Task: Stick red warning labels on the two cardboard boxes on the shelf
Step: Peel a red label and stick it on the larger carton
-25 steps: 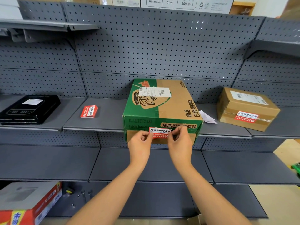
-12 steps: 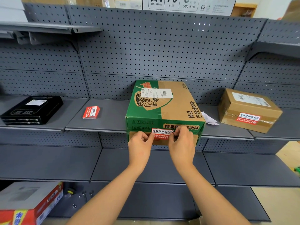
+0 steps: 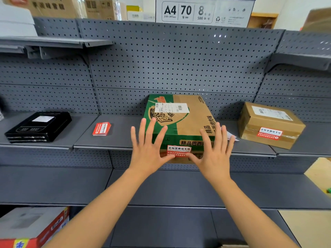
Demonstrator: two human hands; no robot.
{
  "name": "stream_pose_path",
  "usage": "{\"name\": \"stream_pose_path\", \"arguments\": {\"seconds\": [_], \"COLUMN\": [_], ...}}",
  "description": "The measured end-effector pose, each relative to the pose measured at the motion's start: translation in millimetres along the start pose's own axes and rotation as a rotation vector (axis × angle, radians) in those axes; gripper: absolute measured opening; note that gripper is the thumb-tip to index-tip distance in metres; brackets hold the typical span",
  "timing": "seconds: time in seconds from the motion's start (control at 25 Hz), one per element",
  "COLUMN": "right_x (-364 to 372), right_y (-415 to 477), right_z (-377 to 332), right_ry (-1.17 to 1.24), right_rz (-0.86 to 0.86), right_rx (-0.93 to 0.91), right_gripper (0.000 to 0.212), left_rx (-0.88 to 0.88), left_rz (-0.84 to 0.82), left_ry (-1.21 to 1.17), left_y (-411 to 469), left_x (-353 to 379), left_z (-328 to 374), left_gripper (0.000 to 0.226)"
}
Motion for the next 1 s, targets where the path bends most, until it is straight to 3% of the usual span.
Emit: {"name": "stream_pose_path", "arguments": {"seconds": [0.12, 0.24, 0.4, 0.68, 1.0], "right_x": [15, 23, 28, 28, 22], "right_y": [2, 2, 3, 12, 20], "right_z": [4, 8, 7, 15, 11], "right_ry": [-0.109, -0.121, -0.097, -0.053, -0.013], "right_rz": [-0.139, -0.125, -0.050, 0.078, 0.084], "right_rx": [-0.128, -0.141, -0.133, -0.144, -0.088], "right_gripper": [0.118, 0.119, 0.109, 0.074, 0.053], "left_rx": [0.052, 0.037, 0.035, 0.074, 0.003], "left_rz": [-0.137, -0.111, -0.041, 0.069, 0.146], "left_ry": [0.066, 0.085, 0.090, 0.070, -0.105], "left_y": [2, 1, 4, 7, 15], "left_x": [9, 15, 20, 20, 15], "left_z": [-1, -5, -4, -13, -10], "left_gripper": [0.128, 0.121, 0.110, 0.093, 0.062]}}
Point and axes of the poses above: each hand's wrist, its own y-axis towards the middle knuckle, its own x-axis out of the palm, z = x × y, the point moved 1 cm from there along y, towards the middle knuckle, and after that the axes turned 8 degrees about x, right-handed, at the moved point
